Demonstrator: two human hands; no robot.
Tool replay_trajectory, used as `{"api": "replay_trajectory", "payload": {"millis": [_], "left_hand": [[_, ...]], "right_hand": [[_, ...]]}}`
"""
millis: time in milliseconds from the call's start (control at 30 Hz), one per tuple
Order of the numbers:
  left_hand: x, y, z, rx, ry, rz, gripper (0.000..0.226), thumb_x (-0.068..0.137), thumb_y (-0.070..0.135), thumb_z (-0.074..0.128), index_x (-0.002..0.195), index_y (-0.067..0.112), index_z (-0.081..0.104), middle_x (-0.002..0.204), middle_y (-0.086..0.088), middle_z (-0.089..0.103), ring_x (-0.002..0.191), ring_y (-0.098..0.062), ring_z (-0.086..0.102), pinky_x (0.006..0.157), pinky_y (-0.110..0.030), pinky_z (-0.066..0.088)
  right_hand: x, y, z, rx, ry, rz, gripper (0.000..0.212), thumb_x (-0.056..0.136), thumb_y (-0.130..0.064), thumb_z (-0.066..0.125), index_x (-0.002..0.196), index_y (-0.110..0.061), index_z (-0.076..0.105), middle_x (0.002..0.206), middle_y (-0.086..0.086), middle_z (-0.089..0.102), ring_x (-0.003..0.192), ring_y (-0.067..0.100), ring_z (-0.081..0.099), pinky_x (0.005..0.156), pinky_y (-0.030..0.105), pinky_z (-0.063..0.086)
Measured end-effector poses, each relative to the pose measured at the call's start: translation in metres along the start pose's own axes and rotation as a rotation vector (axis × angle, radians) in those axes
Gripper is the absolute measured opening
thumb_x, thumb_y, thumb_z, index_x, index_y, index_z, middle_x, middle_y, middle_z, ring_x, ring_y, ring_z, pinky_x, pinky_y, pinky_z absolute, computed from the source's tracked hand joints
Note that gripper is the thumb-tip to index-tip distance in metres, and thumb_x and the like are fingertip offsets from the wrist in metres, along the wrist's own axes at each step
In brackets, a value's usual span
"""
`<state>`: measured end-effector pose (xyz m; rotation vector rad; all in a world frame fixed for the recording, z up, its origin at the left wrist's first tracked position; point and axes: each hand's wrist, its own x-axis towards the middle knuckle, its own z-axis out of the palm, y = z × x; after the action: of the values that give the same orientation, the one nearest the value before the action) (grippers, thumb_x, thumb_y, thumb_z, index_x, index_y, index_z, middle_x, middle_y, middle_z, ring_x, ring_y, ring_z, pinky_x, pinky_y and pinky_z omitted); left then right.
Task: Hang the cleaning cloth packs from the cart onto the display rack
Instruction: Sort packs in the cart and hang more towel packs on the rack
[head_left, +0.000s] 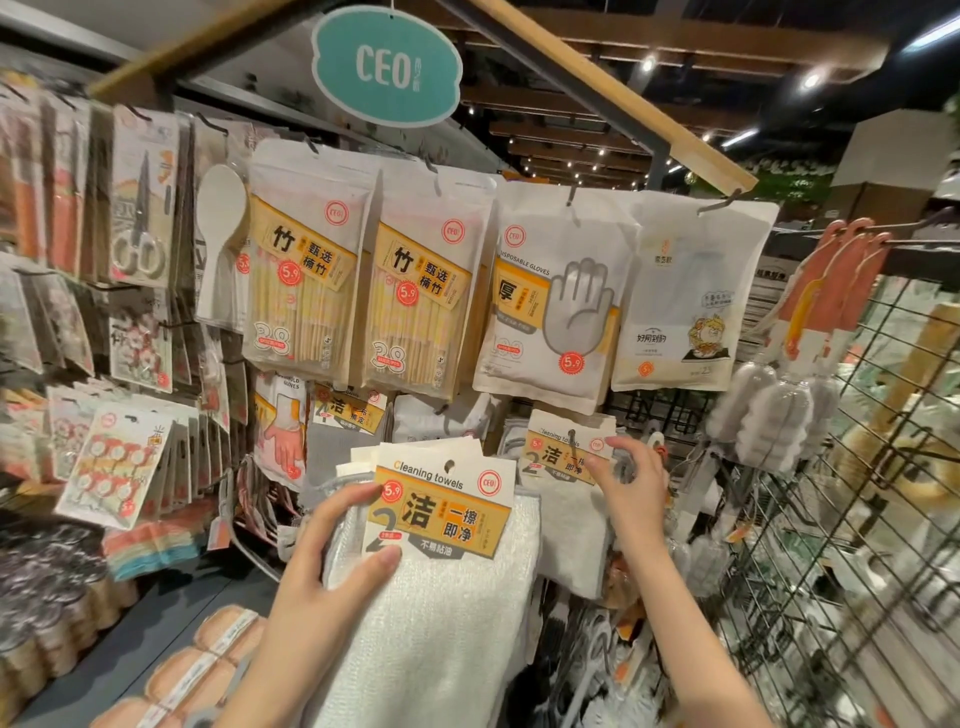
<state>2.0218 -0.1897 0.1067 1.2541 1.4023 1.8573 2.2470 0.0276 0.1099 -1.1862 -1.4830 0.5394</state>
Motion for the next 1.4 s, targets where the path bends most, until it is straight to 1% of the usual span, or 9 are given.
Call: {"api": "replay_trajectory", "payload": {"millis": [133, 300, 600, 700, 900, 1033, 1233, 1333, 1400], "left_hand": [[0.003, -0.001, 0.008, 0.007, -0.020, 0.011, 0.045, 0.069, 0.036, 0.073, 0.110, 0.051, 0.058, 0.120, 0.039, 0.053, 0.113, 0.024, 0.041, 0.092, -0.022, 0.034], [0.005, -0.003, 0.016, 0.049, -0.039, 0.025, 0.047, 0.069, 0.038, 0.069, 0.110, 0.054, 0.055, 0.120, 0.044, 0.050, 0.111, 0.029, 0.039, 0.089, -0.023, 0.033], [0.000, -0.010, 0.030, 0.002, 0.010, 0.069, 0.046, 0.075, 0.026, 0.071, 0.114, 0.048, 0.059, 0.124, 0.027, 0.056, 0.117, 0.015, 0.046, 0.089, -0.020, 0.036], [-0.002, -0.012, 0.034, -0.012, 0.055, 0.060, 0.047, 0.080, 0.020, 0.075, 0.114, 0.049, 0.058, 0.127, 0.021, 0.054, 0.114, 0.016, 0.047, 0.089, -0.019, 0.036], [0.000, -0.005, 0.035, -0.035, 0.020, 0.010, 0.071, 0.068, 0.041, 0.071, 0.126, 0.066, 0.038, 0.140, 0.033, 0.036, 0.124, 0.019, 0.034, 0.094, -0.026, 0.035], [0.004, 0.001, 0.031, 0.104, -0.022, 0.029, 0.072, 0.053, 0.063, 0.068, 0.115, 0.076, 0.034, 0.131, 0.045, 0.028, 0.109, 0.036, 0.024, 0.097, -0.031, 0.029], [0.003, 0.005, 0.032, 0.238, -0.125, 0.102, 0.064, 0.061, 0.069, 0.053, 0.113, 0.085, 0.020, 0.122, 0.055, 0.024, 0.105, 0.043, 0.019, 0.098, -0.023, 0.027], [0.001, 0.006, 0.033, 0.210, -0.154, 0.126, 0.051, 0.079, 0.059, 0.061, 0.110, 0.084, 0.029, 0.114, 0.060, 0.033, 0.111, 0.037, 0.026, 0.085, -0.010, 0.028], [0.001, 0.004, 0.035, 0.161, -0.137, 0.134, 0.042, 0.089, 0.043, 0.061, 0.114, 0.071, 0.043, 0.119, 0.045, 0.046, 0.114, 0.028, 0.036, 0.087, -0.010, 0.034]], "right_hand": [[-0.035, -0.046, -0.007, 0.213, -0.226, -0.048, 0.012, 0.089, -0.028, 0.059, 0.100, -0.032, 0.061, 0.112, -0.008, 0.060, 0.103, -0.004, 0.054, 0.082, 0.005, 0.040], [-0.068, -0.082, -0.007, 0.245, -0.473, -0.106, 0.034, 0.082, -0.044, 0.055, 0.114, -0.034, 0.060, 0.123, -0.013, 0.056, 0.112, -0.006, 0.050, 0.090, 0.009, 0.041], [-0.085, -0.087, -0.011, 0.095, -0.369, -0.215, 0.047, 0.070, -0.011, 0.080, 0.101, -0.034, 0.054, 0.124, -0.014, 0.041, 0.119, -0.013, 0.034, 0.092, -0.003, 0.025], [-0.089, -0.082, -0.012, 0.166, -0.360, -0.113, 0.044, 0.068, -0.012, 0.082, 0.097, -0.031, 0.054, 0.115, -0.009, 0.051, 0.110, -0.004, 0.047, 0.087, 0.002, 0.034], [-0.096, -0.072, -0.009, 0.361, -0.336, -0.024, 0.028, 0.074, -0.010, 0.076, 0.095, -0.022, 0.062, 0.099, -0.015, 0.070, 0.095, -0.003, 0.061, 0.078, 0.008, 0.045], [-0.091, -0.068, -0.012, 0.485, -0.363, 0.003, 0.032, 0.077, -0.005, 0.073, 0.098, -0.026, 0.062, 0.106, -0.006, 0.070, 0.106, 0.014, 0.063, 0.093, 0.037, 0.049], [-0.083, -0.068, -0.019, 0.517, -0.423, -0.017, 0.030, 0.074, -0.026, 0.074, 0.097, -0.041, 0.061, 0.113, -0.008, 0.067, 0.112, 0.012, 0.059, 0.095, 0.036, 0.046], [-0.081, -0.065, -0.020, 0.518, -0.433, -0.016, 0.029, 0.077, -0.027, 0.073, 0.102, -0.034, 0.060, 0.113, -0.008, 0.067, 0.112, 0.012, 0.059, 0.095, 0.034, 0.046], [-0.080, -0.063, -0.021, 0.508, -0.423, -0.034, 0.029, 0.077, -0.026, 0.070, 0.104, -0.024, 0.058, 0.111, -0.008, 0.067, 0.110, 0.011, 0.060, 0.092, 0.030, 0.048]]}}
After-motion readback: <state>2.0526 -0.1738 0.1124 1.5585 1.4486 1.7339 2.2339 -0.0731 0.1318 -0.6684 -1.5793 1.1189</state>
